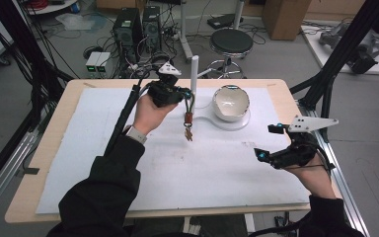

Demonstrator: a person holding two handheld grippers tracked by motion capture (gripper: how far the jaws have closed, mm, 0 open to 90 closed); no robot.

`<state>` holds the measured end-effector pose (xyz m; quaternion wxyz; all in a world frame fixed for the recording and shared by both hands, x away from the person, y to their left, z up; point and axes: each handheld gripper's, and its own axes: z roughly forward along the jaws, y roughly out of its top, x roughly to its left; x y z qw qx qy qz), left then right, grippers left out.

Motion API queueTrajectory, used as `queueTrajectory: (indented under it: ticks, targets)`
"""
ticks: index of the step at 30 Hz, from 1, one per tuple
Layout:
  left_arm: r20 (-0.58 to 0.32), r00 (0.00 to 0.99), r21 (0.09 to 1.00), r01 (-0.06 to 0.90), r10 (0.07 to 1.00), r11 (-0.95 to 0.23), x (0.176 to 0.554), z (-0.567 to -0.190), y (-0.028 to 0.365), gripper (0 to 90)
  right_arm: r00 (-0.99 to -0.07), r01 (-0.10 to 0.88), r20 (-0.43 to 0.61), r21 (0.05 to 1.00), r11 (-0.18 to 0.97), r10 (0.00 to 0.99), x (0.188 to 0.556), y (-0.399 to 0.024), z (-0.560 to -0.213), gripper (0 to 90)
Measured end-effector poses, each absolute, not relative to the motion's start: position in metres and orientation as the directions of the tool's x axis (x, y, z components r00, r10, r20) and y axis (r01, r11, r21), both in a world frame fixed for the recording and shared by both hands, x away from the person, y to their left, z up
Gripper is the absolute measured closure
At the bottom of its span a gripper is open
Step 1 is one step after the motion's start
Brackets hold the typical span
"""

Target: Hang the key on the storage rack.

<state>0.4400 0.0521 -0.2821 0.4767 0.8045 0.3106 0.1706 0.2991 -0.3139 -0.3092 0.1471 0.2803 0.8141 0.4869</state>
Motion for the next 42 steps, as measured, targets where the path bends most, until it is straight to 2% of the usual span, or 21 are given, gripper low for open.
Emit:
queueTrajectory:
  ticks: [19,37,38,42]
  targets:
    - [-0.031,0.7,0.853,0.39,0.714,-0.346,0.478,-0.288,0.039,83.6,-0.783,0.328,0.031,0.869,0.37,0.622,0.287,-0.324,-0.311,2.5]
    - [0.005,0.685,0.829,0.405,0.728,-0.387,0.487,-0.301,0.032,82.1,-0.785,0.343,0.038,0.858,0.382,0.619,0.29,-0.321,-0.315,2.5]
    - [0.001,0.68,0.836,0.402,0.733,-0.374,0.486,-0.3,0.032,80.9,-0.787,0.336,0.033,0.86,0.385,0.616,0.291,-0.321,-0.316,2.5]
    - [-0.02,0.686,0.853,0.391,0.727,-0.345,0.483,-0.295,0.036,52.7,-0.788,0.333,0.028,0.861,0.386,0.615,0.292,-0.321,-0.315,2.5]
